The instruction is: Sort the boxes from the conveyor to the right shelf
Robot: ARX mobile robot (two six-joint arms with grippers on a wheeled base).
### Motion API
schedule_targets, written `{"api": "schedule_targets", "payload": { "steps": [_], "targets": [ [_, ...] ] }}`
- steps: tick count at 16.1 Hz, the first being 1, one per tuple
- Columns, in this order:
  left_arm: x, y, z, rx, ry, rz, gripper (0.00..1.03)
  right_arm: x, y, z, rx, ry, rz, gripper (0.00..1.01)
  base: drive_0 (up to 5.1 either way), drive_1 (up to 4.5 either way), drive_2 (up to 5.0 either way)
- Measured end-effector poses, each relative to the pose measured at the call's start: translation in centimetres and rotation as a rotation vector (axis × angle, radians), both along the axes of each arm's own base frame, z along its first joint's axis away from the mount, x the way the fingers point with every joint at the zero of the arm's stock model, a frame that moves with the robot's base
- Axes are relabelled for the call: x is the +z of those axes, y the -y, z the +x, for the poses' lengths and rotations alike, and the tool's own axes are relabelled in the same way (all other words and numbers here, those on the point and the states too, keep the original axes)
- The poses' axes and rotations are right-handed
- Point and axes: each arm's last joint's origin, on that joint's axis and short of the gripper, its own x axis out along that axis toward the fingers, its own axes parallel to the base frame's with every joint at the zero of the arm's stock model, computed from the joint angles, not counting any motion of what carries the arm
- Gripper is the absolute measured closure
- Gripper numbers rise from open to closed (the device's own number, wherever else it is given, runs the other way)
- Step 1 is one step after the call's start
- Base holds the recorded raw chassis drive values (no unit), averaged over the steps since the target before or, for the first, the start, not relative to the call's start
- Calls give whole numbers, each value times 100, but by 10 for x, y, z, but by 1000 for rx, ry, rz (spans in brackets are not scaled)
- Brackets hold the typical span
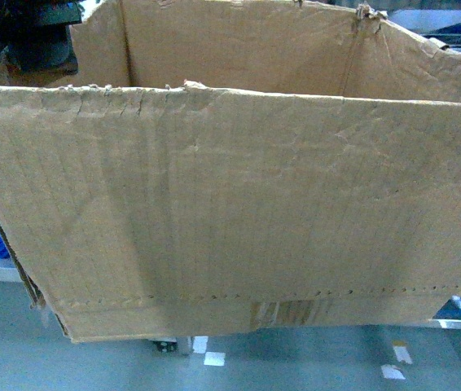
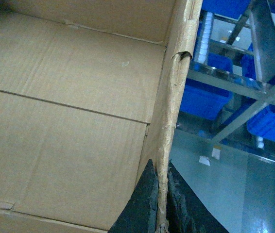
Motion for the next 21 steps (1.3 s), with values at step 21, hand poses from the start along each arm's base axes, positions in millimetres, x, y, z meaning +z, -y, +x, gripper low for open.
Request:
{"api": "schedule_targets", "payload": {
  "steps": [21],
  "targets": [
    [1, 1, 0, 0, 7, -1, 101, 0, 0, 0, -3, -1, -2, 99, 170, 46, -379]
  ]
}}
